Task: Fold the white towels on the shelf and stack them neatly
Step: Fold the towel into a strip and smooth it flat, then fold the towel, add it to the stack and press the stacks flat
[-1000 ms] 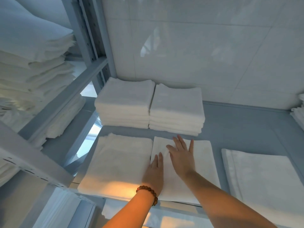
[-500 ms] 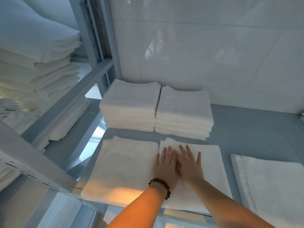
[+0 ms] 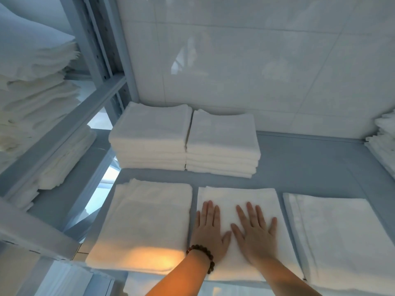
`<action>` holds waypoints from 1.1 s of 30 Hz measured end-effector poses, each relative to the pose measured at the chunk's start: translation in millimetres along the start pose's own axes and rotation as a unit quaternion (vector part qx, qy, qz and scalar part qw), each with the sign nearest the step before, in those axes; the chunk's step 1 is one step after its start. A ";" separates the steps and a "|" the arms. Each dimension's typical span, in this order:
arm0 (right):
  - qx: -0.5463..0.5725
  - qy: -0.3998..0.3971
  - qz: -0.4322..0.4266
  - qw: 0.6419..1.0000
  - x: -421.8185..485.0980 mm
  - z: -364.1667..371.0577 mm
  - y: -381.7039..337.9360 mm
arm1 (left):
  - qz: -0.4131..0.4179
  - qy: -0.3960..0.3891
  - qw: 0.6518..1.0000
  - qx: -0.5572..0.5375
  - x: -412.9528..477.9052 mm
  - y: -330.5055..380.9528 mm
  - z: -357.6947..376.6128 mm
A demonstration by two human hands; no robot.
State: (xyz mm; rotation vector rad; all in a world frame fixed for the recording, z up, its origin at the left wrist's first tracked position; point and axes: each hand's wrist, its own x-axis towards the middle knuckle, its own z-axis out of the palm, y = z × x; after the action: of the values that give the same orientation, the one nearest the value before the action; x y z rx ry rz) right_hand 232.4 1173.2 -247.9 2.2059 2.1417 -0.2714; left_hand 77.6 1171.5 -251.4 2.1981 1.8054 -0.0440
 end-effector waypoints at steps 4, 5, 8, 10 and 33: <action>0.024 -0.010 -0.010 1.000 -5.8 0.3 6.9 | -0.012 -0.011 1.000 -0.008 -4.9 3.4 1.5; 0.023 -0.015 -0.018 0.999 -6.3 -2.5 9.3 | -0.024 -0.001 0.999 -0.025 -5.5 2.3 -1.6; 0.033 0.004 0.008 0.999 -11.3 -10.8 24.7 | -0.046 0.003 0.997 -0.068 -4.8 2.8 -6.5; 0.036 0.008 0.038 0.999 -16.7 -14.6 39.3 | -0.069 -0.002 0.994 -0.083 -6.8 7.0 -8.7; 0.225 -0.023 0.095 0.970 -22.0 -29.4 84.1 | -0.087 -0.005 0.977 -0.194 -15.1 18.4 -19.9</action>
State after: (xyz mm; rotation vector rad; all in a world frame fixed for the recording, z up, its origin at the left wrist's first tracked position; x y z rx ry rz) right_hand 318.2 1153.1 -222.3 2.5789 1.9753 -0.8616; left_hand 88.9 1158.9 -225.4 1.7654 1.8145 0.2405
